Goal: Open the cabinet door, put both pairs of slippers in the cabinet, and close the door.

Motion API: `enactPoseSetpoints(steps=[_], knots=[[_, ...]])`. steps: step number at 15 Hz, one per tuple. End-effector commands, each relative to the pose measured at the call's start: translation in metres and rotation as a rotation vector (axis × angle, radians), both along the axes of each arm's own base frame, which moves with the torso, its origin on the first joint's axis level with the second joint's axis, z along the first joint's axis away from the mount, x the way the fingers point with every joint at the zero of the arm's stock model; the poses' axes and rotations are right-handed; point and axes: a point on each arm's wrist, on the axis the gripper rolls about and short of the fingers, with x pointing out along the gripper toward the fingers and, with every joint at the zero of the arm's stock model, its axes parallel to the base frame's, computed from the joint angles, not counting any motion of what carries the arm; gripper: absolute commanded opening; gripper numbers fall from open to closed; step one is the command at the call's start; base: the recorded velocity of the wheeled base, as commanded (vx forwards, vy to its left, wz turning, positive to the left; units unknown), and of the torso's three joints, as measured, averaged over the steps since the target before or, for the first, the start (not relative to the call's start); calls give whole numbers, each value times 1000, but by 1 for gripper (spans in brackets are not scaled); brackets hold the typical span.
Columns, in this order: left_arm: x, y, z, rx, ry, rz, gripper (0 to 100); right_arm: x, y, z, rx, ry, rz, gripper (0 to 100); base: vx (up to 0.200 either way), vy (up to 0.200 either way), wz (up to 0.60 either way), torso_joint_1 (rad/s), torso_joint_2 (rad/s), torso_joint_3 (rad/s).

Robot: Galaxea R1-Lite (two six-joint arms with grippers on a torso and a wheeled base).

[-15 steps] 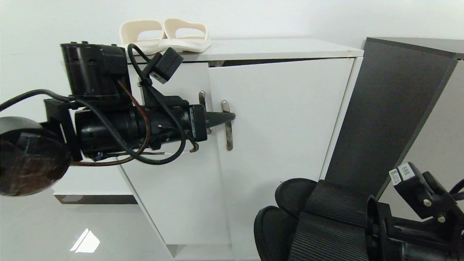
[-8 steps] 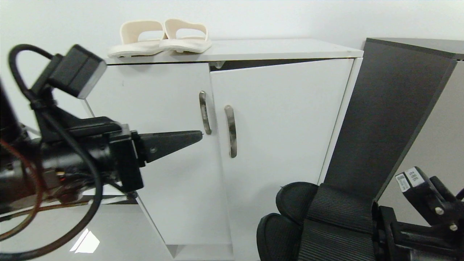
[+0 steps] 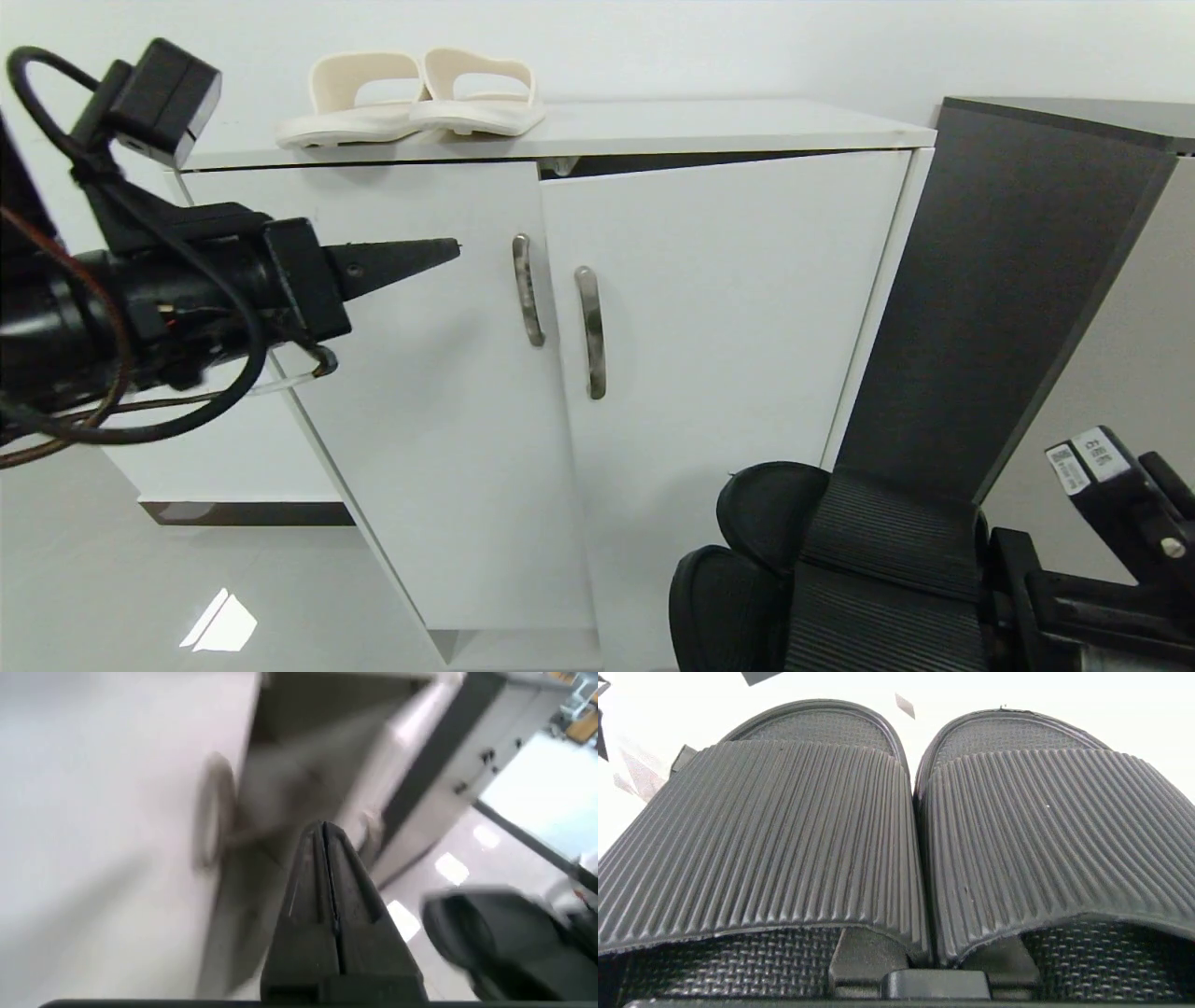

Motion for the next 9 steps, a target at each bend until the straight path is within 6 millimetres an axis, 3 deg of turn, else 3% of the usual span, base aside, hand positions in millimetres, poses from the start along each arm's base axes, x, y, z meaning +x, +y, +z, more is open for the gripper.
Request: enactPoseSetpoints(steps=[1, 4, 9], knots=[[44, -14, -10, 0, -14, 2, 0, 0, 0, 0, 1, -1, 0, 0, 0, 0, 0, 0, 0, 0], [82, -27, -22, -19, -73, 1, 0, -1, -1, 2, 6, -7, -1, 0, 0, 0, 0, 0, 0, 0], [82, -44, -29, -12, -47, -65, 0, -1, -1, 2, 3, -5, 2, 0, 0, 0, 0, 0, 0, 0]])
